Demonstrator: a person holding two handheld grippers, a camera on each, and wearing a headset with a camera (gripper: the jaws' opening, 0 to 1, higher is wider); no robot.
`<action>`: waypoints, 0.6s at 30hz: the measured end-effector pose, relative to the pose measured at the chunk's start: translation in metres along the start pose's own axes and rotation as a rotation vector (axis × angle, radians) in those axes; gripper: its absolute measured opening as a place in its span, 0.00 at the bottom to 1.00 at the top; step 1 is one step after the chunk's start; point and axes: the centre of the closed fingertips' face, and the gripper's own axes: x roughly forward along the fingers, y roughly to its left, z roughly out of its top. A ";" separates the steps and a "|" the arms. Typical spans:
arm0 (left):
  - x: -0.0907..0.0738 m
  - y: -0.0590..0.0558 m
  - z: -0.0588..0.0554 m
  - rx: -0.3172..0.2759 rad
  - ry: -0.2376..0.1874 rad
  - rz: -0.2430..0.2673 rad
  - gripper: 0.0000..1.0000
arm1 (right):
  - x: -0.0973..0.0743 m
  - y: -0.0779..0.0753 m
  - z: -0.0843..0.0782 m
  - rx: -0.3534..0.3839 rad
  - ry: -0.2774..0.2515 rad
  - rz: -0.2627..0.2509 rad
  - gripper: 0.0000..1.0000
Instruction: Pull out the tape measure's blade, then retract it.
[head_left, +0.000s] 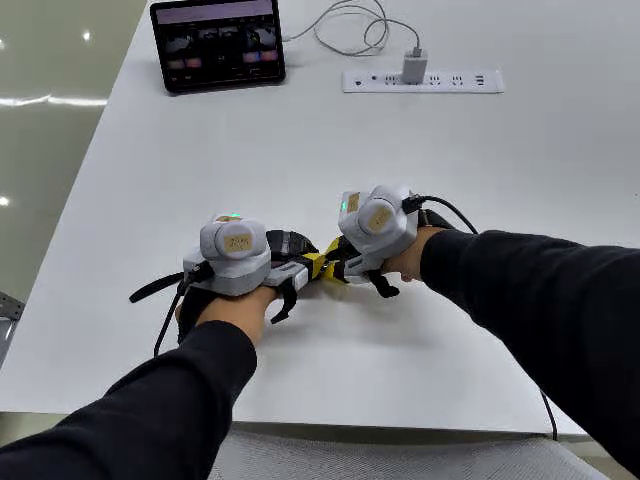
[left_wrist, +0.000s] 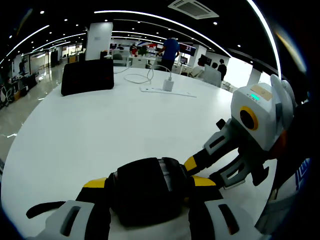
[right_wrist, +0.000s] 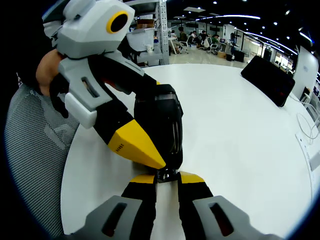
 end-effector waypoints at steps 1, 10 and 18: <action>0.000 0.000 0.000 0.004 -0.002 -0.006 0.60 | 0.000 0.001 0.000 -0.004 0.000 0.002 0.12; -0.005 -0.002 0.009 0.048 -0.027 -0.060 0.73 | -0.006 0.002 0.004 -0.011 -0.032 -0.026 0.13; -0.019 -0.010 0.016 0.099 -0.028 -0.185 1.00 | -0.031 -0.006 0.006 0.042 -0.077 -0.069 0.22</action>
